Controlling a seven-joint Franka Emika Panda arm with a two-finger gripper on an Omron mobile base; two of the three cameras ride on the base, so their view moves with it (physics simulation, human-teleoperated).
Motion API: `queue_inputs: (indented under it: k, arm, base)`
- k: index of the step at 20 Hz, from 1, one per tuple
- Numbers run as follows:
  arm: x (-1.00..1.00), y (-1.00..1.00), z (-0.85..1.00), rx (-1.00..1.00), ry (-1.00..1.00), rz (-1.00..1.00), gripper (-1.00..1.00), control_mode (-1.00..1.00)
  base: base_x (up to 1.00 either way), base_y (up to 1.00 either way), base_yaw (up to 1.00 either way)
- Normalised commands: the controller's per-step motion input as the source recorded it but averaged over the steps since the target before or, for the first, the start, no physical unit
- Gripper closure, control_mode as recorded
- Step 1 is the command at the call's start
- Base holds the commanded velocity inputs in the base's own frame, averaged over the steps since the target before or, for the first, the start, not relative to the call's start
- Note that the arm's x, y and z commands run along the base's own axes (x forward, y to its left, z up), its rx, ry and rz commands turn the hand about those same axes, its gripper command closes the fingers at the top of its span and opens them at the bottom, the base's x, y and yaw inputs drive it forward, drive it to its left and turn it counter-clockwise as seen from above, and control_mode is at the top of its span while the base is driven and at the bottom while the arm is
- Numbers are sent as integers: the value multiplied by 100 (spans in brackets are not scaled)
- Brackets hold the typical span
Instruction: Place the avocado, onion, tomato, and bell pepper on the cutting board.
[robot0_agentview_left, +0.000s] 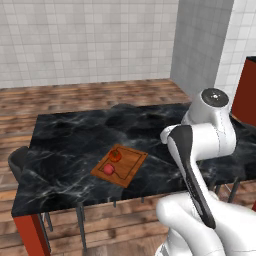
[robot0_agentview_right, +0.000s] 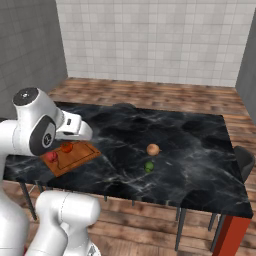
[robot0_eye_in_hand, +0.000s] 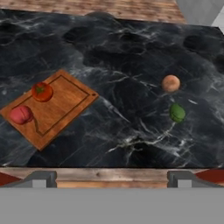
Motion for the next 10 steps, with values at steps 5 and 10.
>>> queue_inputs:
  k: [5,10]
  arm:
    - [0,-42,3,0,1,-1,-100,-100]
    - [0,-42,0,0,0,0,-100,-100]
  base:
    - [0,0,0]
    - [0,0,0]
